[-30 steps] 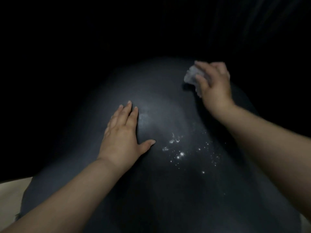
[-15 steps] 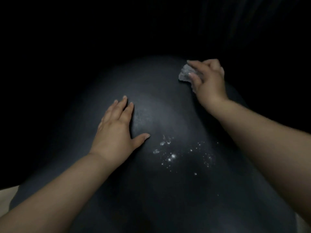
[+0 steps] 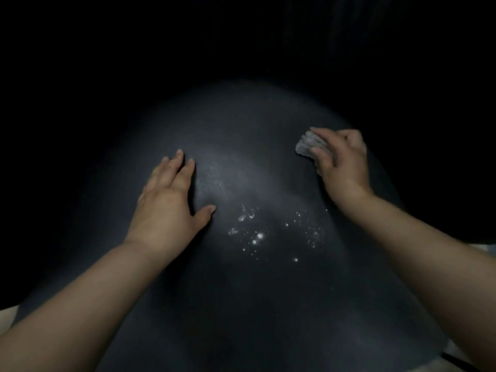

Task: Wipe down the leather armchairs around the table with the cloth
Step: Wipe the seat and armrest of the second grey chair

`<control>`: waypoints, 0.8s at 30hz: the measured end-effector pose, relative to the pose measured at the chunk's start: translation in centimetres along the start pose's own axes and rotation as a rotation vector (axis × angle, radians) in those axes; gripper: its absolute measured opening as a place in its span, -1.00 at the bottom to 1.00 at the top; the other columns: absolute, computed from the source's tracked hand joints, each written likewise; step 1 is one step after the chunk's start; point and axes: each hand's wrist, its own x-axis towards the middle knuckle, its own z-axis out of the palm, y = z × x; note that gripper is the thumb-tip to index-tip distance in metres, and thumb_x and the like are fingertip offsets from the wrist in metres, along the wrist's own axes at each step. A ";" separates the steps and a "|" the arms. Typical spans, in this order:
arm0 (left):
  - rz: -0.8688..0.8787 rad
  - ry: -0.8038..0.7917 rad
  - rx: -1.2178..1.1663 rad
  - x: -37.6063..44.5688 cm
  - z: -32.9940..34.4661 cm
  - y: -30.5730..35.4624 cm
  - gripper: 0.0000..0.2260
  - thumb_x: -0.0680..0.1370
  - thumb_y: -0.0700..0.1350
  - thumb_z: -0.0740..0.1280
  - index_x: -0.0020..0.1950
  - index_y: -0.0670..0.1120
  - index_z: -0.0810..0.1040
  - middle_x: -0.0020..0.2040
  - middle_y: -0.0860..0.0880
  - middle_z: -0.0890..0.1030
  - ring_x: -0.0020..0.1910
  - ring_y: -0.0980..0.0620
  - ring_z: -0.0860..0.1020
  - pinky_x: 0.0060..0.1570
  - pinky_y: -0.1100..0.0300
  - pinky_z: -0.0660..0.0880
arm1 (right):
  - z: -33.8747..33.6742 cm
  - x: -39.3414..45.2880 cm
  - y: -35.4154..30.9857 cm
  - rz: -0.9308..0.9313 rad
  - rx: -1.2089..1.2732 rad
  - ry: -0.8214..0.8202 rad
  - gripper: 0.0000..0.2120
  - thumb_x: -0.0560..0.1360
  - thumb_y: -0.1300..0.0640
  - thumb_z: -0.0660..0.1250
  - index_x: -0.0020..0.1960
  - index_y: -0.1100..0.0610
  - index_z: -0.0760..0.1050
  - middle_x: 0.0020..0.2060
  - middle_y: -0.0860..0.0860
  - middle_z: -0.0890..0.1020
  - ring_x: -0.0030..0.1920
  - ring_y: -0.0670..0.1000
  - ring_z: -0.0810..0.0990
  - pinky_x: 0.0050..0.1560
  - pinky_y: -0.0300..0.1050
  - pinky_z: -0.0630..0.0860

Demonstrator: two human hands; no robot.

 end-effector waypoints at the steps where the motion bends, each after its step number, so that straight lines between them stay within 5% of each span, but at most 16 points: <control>1: 0.004 0.003 0.004 -0.1 0.2 0.2 -0.22 0.46 0.15 0.38 0.56 0.00 0.09 0.58 0.07 0.00 0.54 0.06 -0.07 0.45 0.03 0.02 | 0.2 -0.9 0.2 0.016 -0.018 -0.003 -0.68 0.52 0.14 0.33 0.26 -0.05 0.52 0.04 -0.01 0.36 0.16 0.09 0.38 0.26 -0.14 0.33; 7: 0.036 0.007 0.018 -1.5 0.9 1.7 -0.35 0.54 0.07 0.31 0.55 -0.04 0.13 0.58 0.04 0.03 0.54 0.04 -0.05 0.45 0.05 0.01 | 0.1 -9.7 -1.6 -0.026 0.036 -0.107 -0.62 0.47 0.19 0.37 0.27 -0.02 0.52 0.05 0.04 0.41 0.11 0.05 0.40 0.23 -0.18 0.32; 13: 0.094 -0.022 0.044 -3.1 1.4 1.4 -0.38 0.54 0.04 0.30 0.54 -0.05 0.16 0.57 0.02 0.07 0.54 0.02 -0.01 0.45 -0.01 0.09 | -3.0 -8.5 1.3 0.251 -0.039 0.185 -0.63 0.50 0.19 0.34 0.29 0.02 0.50 0.04 0.01 0.30 0.13 0.13 0.42 0.25 -0.18 0.33; 18: 0.117 0.024 0.053 -3.5 2.3 1.3 -0.41 0.55 -0.02 0.29 0.54 -0.10 0.19 0.56 -0.04 0.11 0.53 -0.05 0.03 0.47 -0.04 0.08 | 0.4 -13.1 -2.3 0.295 -0.036 0.191 -0.57 0.49 0.22 0.34 0.35 0.09 0.44 0.08 0.21 0.37 0.09 0.17 0.40 0.22 0.00 0.37; 24: 0.132 -0.010 0.059 -4.4 2.4 1.3 -0.40 0.54 -0.03 0.32 0.53 -0.10 0.21 0.56 -0.04 0.12 0.53 -0.07 0.05 0.47 -0.07 0.10 | -1.7 -14.9 -1.8 0.362 0.043 0.274 -0.58 0.50 0.21 0.33 0.35 0.10 0.43 0.09 0.12 0.33 0.14 0.11 0.39 0.25 -0.21 0.28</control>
